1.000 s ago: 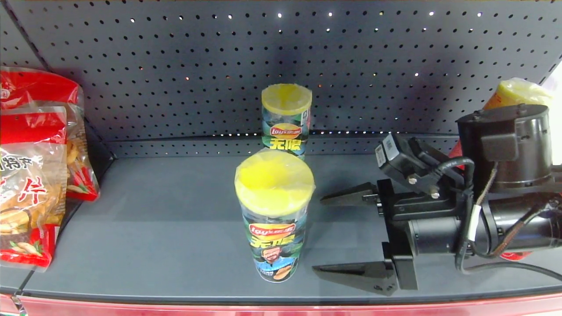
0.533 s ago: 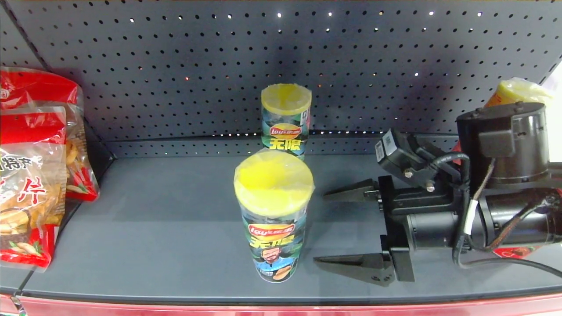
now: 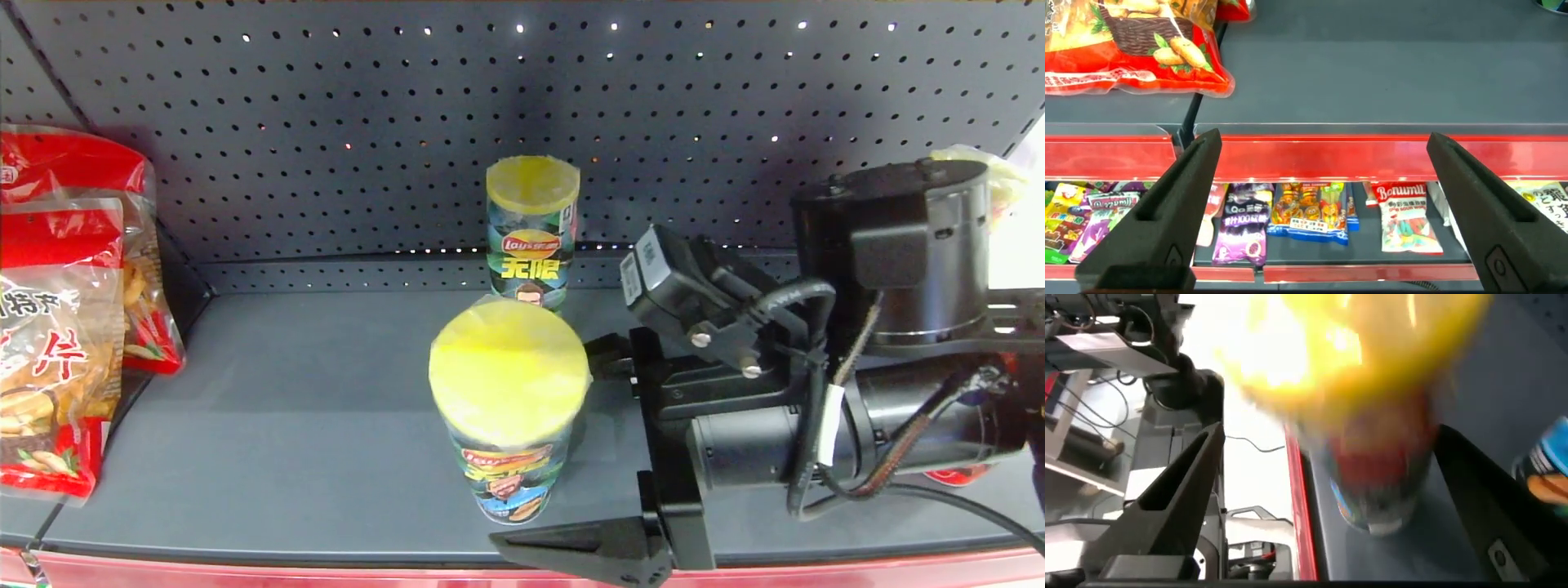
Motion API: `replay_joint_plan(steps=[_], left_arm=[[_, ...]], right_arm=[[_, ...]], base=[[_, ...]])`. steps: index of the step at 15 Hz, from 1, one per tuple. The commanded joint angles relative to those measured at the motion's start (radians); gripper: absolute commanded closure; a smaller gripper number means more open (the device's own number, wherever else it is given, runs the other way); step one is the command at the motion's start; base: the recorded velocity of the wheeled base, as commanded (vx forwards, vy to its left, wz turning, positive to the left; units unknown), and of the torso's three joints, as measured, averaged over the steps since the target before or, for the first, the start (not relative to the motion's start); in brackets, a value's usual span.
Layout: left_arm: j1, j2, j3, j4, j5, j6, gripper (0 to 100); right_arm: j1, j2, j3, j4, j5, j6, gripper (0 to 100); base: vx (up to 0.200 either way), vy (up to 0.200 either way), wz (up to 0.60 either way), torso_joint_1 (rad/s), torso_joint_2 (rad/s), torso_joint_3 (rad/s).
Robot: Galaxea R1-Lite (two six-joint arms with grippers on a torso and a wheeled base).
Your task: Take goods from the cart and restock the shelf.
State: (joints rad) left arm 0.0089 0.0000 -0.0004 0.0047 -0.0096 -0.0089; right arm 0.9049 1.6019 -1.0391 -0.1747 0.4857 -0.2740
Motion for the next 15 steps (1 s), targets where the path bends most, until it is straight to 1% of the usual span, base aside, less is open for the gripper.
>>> replay_joint_plan(steps=[1, 10, 13, 15], left_arm=[[0.000, 0.002, 0.000, 0.000, 0.000, 0.000, 0], [0.000, 0.002, 0.000, 0.000, 0.000, 0.000, 0], [0.000, 0.002, 0.000, 0.000, 0.000, 0.000, 0], [0.000, 0.002, 0.000, 0.000, -0.001, 0.000, 0]], right_arm=[[0.011, 0.038, -0.013, 0.000, 0.001, 0.001, 0], [-0.001, 0.107, -0.045, -0.016, 0.001, 0.003, 0], [-0.034, 0.116, -0.048, -0.019, 0.001, 0.003, 0], [-0.077, 0.122, -0.065, -0.020, 0.001, 0.003, 0]], base=[[0.000, 0.000, 0.00, 0.000, 0.00, 0.000], [0.000, 0.000, 0.00, 0.000, 0.00, 0.000], [0.000, 0.000, 0.00, 0.000, 0.00, 0.000], [0.000, 0.000, 0.00, 0.000, 0.00, 0.000]])
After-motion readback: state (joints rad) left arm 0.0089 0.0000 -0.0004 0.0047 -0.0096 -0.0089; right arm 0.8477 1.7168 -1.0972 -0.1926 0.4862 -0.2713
